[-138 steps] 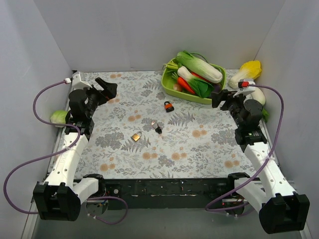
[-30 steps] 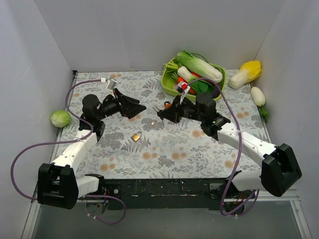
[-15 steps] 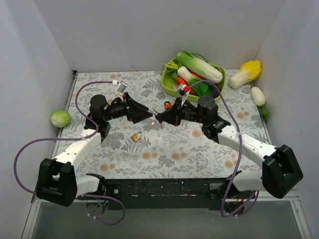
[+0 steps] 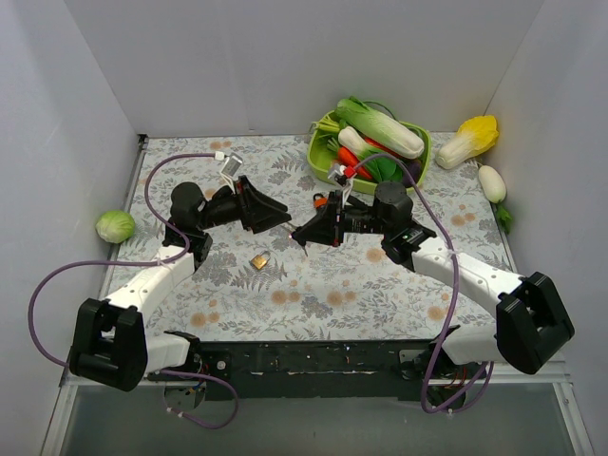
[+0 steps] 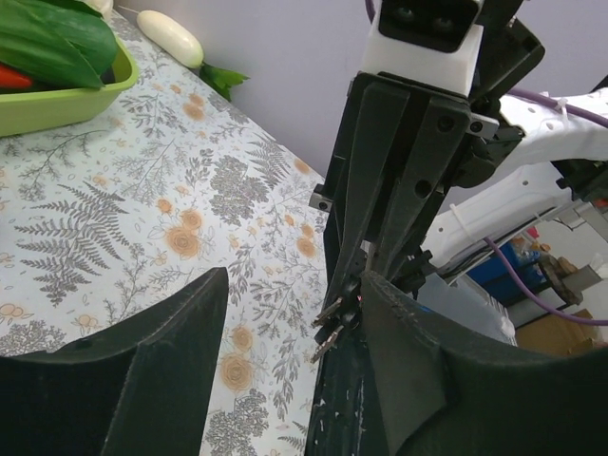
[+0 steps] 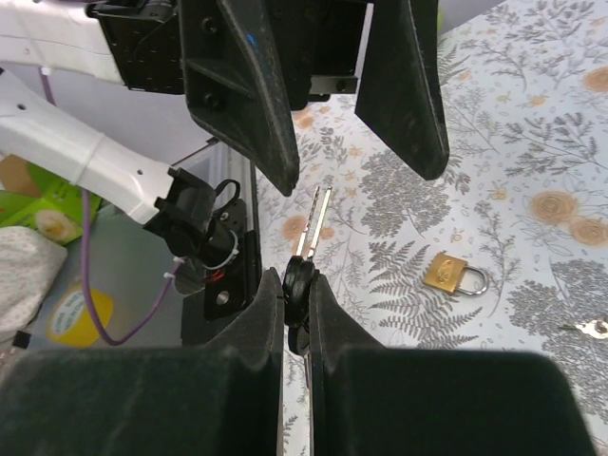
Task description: Unlock with the key
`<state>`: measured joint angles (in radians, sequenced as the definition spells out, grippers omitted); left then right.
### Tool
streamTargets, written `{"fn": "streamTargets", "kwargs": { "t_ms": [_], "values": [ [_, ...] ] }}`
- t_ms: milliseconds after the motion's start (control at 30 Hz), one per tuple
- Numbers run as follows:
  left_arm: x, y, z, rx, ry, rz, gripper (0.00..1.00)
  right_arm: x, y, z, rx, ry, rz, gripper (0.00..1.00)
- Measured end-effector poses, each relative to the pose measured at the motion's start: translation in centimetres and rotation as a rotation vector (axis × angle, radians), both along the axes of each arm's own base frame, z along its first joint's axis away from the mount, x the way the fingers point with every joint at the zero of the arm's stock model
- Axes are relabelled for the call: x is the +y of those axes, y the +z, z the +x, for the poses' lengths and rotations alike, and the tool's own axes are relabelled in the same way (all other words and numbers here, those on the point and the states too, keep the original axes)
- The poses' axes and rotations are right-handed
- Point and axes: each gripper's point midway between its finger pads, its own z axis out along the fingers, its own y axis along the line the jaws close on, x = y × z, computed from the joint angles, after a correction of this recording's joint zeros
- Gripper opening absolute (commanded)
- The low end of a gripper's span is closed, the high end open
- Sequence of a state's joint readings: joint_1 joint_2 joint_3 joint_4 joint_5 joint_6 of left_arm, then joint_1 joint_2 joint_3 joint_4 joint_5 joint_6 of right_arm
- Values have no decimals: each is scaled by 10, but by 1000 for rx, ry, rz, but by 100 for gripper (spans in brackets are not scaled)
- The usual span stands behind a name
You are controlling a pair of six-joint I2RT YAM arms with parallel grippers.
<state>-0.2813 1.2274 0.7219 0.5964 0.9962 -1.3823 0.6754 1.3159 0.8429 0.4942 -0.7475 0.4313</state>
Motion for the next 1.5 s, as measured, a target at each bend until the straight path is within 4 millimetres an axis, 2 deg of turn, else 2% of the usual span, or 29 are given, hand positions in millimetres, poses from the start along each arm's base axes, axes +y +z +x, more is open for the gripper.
{"fn": "streamTargets", "kwargs": {
  "t_ms": [67,100,133,200,333,467,667,767,800,900,1033,1133,1500],
  "values": [
    [-2,0,-4,-3,-23,-1,50,1,2,-3,10,22,5,1],
    [-2,0,-6,-4,-38,0,44,2,4,-4,15,33,9,1],
    [-2,-1,-7,-3,-47,2,34,2,6,-6,20,42,11,1],
    [-3,-2,-11,-2,-68,6,29,3,11,-8,23,59,19,1],
    [-5,-1,-17,-19,-97,9,28,3,9,-11,47,79,15,1],
    [-6,-2,-20,-20,-115,12,34,5,9,-13,62,96,13,1],
    [-6,-2,-24,-23,-137,14,31,5,11,-14,70,107,15,1],
    [-6,-1,-27,-22,-150,13,19,5,11,-15,76,110,15,1],
    [-6,0,-28,-26,-156,12,10,5,11,-15,81,112,13,1],
    [-7,1,-32,-35,-176,9,0,5,8,-15,89,115,8,1],
    [-8,1,-35,-36,-193,10,0,5,7,-16,93,127,7,1],
    [-7,1,-36,-34,-201,11,7,4,7,-17,97,133,7,1],
    [-9,0,-37,-28,-218,16,13,3,8,-16,122,134,11,1]
  ]
}}
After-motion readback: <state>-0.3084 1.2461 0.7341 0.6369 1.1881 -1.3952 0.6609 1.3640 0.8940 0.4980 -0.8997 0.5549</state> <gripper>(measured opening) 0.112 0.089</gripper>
